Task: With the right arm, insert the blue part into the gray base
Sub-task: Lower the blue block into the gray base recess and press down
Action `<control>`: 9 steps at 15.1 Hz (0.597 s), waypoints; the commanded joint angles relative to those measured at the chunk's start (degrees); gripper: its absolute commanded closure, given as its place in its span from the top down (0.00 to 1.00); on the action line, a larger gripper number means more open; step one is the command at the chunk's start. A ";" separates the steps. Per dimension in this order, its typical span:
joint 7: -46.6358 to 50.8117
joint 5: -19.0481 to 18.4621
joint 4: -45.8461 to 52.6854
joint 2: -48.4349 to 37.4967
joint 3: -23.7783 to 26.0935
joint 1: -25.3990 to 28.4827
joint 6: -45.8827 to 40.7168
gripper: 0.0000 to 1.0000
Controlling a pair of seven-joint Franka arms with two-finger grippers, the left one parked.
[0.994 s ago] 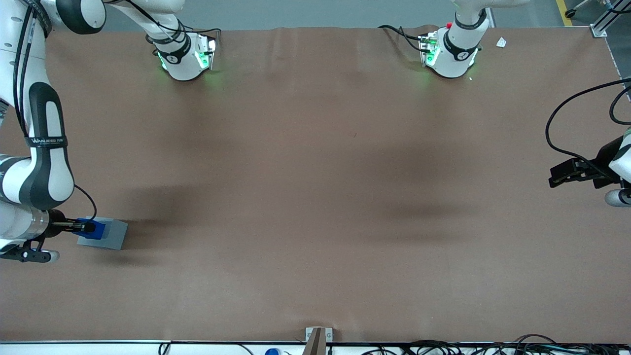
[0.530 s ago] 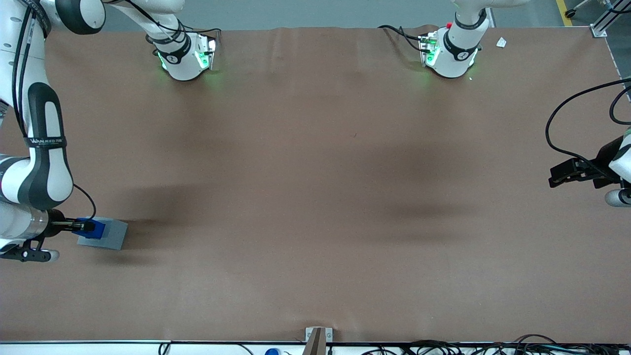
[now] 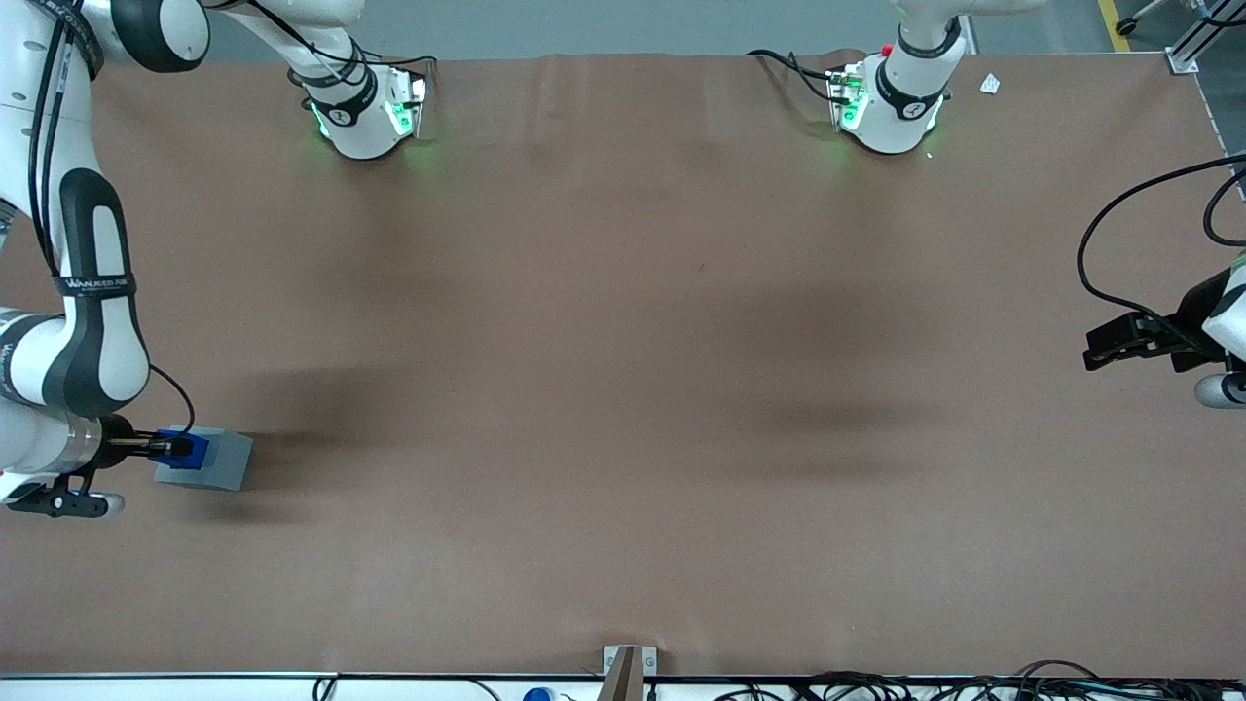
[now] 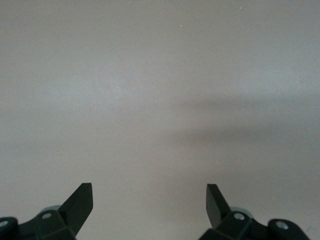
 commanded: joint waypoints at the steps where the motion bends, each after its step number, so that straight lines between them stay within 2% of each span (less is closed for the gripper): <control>1: -1.04 0.62 0.90 1.45 0.95 -1.06 -0.42 1.00; 9: -1.22 0.01 1.34 -1.70 1.12 0.08 -3.40 1.00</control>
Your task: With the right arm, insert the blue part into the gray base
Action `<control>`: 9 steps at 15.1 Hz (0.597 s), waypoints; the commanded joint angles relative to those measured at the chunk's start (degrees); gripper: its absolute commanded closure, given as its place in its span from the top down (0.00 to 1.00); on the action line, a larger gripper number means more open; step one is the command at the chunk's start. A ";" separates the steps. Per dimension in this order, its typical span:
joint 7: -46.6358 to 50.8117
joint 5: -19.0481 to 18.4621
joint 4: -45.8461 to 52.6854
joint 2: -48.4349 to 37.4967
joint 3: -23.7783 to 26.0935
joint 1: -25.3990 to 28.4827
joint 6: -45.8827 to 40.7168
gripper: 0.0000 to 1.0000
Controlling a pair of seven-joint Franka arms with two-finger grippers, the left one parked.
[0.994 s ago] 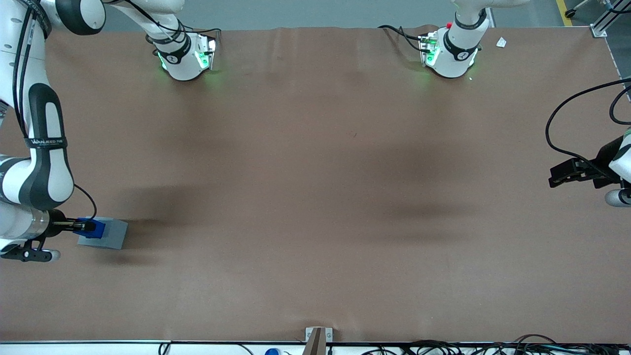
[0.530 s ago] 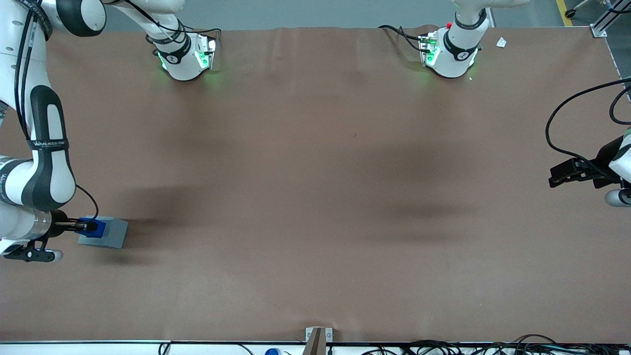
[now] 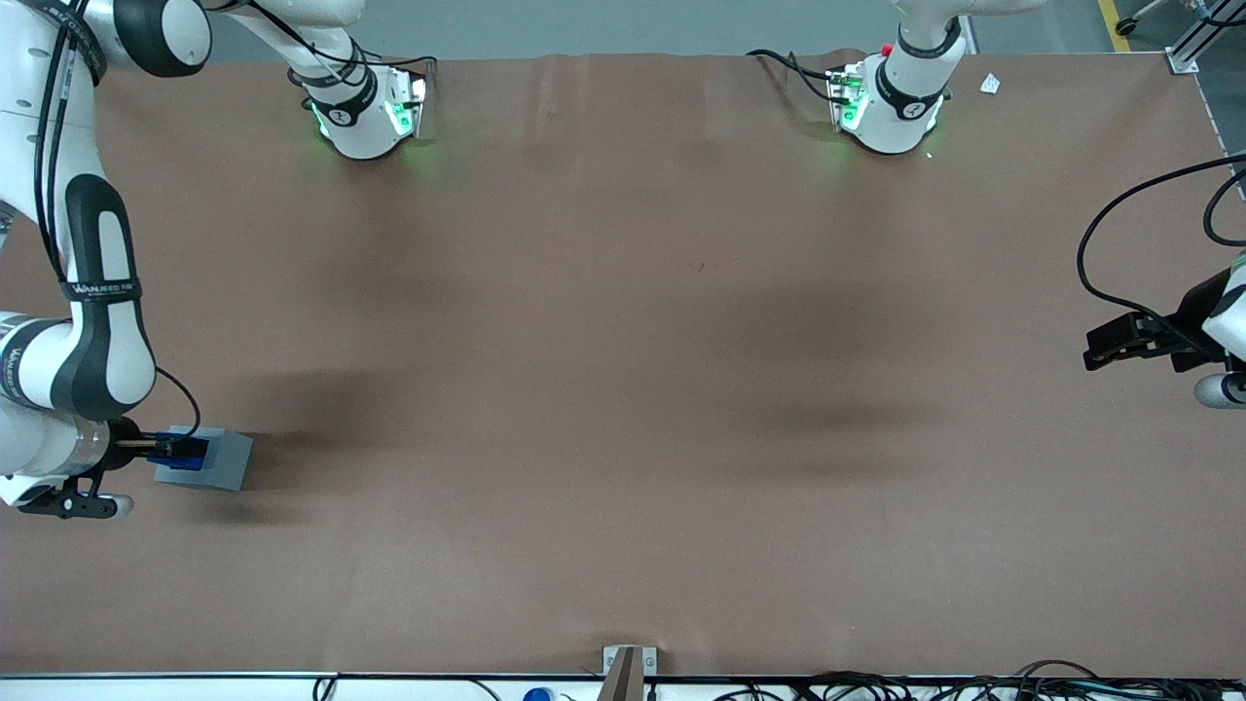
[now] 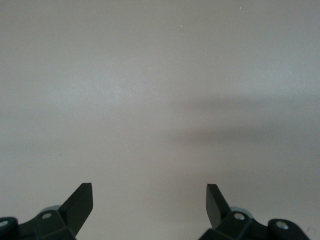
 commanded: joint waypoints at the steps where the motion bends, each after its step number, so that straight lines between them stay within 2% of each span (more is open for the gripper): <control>1: -0.79 0.02 0.18 -4.26 0.65 0.47 -4.16 1.00; 9: -0.70 0.63 -0.26 -19.99 0.74 5.91 -19.28 1.00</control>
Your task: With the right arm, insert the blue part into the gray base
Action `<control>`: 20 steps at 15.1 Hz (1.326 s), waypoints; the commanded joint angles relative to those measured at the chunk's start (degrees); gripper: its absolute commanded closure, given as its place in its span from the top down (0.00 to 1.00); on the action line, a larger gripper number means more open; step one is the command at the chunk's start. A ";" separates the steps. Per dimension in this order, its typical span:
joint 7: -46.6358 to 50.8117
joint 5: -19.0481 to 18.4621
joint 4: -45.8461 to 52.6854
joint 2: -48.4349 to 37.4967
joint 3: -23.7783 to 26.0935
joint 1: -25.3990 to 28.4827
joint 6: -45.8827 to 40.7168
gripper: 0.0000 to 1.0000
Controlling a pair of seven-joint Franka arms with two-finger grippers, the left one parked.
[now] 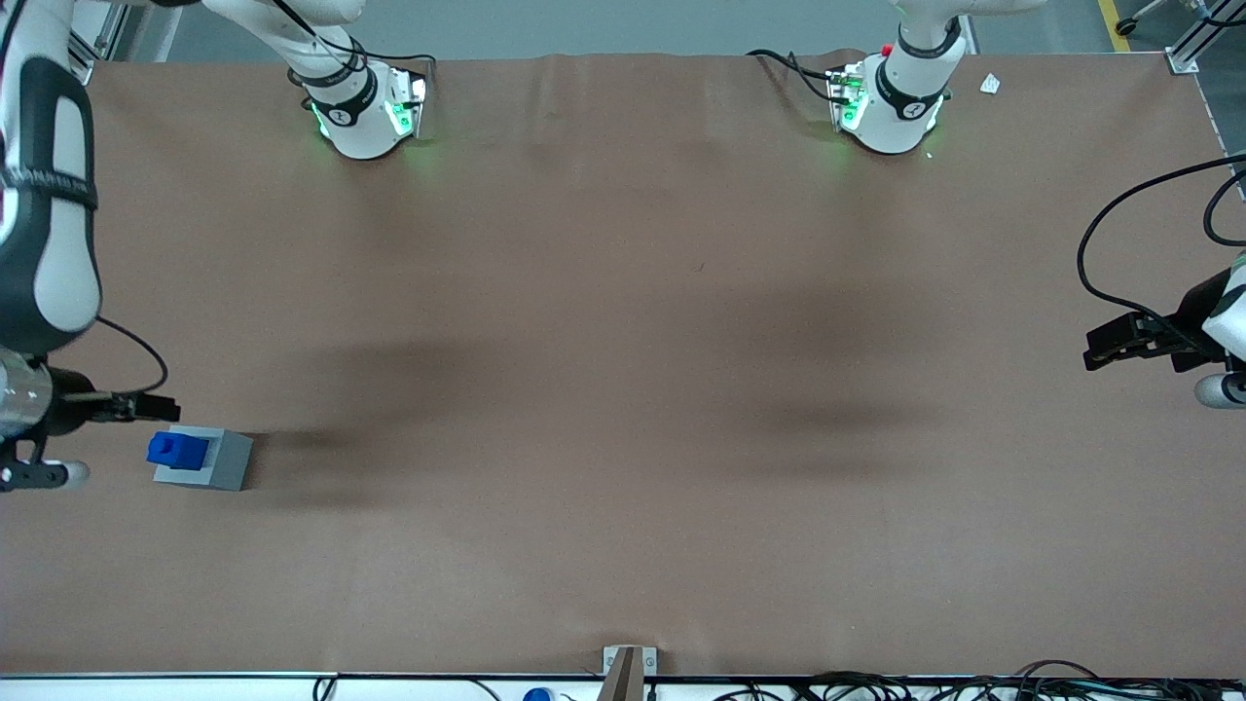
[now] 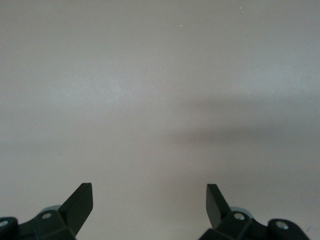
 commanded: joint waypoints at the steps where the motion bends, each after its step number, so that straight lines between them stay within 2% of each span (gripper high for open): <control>1: -0.47 0.61 -2.99 -7.33 -0.03 1.66 -4.79 1.00; 3: -0.47 0.70 -6.13 -12.77 0.06 2.11 -7.10 1.00; 8: -0.38 2.11 -18.08 -29.82 -0.02 5.79 -5.08 1.00; 11: -0.29 2.20 -28.27 -39.58 0.06 7.64 0.70 1.00; 20: 0.23 2.11 -27.34 -40.31 -0.55 7.21 -2.70 1.00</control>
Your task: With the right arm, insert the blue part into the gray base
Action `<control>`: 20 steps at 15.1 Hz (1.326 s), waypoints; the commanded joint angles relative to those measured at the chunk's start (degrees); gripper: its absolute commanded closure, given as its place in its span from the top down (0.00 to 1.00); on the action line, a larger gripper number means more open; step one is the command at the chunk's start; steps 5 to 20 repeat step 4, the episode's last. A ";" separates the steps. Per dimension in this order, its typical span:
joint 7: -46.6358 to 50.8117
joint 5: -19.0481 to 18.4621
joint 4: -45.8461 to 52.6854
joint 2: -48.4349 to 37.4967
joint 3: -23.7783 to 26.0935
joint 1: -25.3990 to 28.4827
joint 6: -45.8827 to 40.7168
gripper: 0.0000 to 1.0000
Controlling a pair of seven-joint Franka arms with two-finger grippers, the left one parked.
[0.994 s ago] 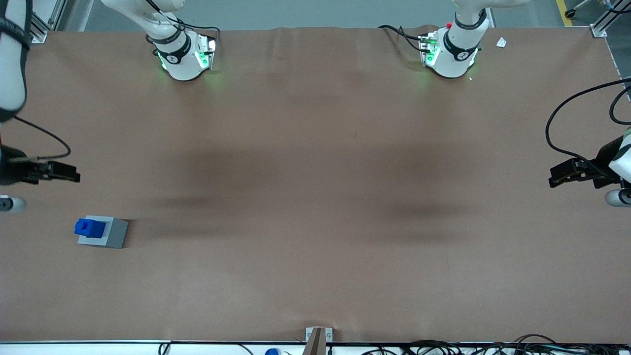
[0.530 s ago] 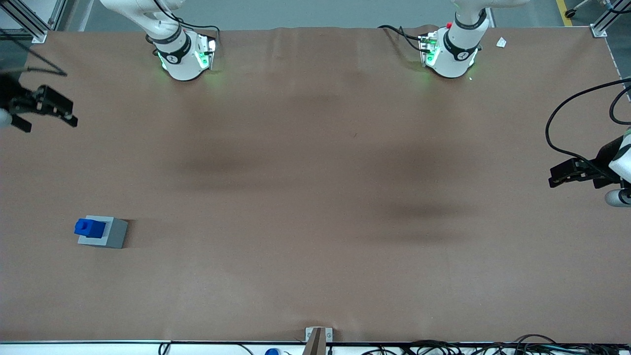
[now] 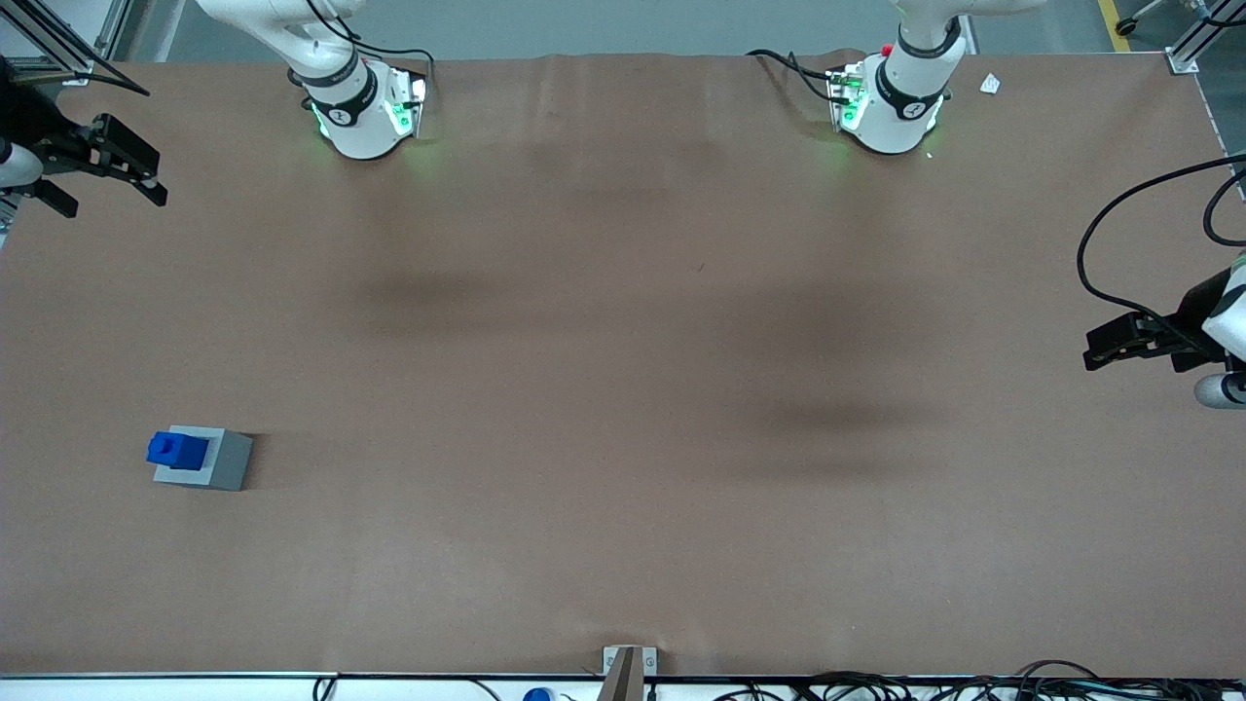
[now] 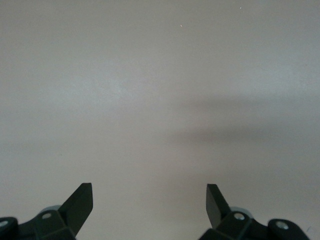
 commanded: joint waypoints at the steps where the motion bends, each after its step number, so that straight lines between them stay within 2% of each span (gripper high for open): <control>1: 0.21 0.53 0.12 0.25 0.01 -0.13 -1.07 1.00; 20: 0.12 0.53 1.79 1.39 0.10 0.14 -2.30 1.00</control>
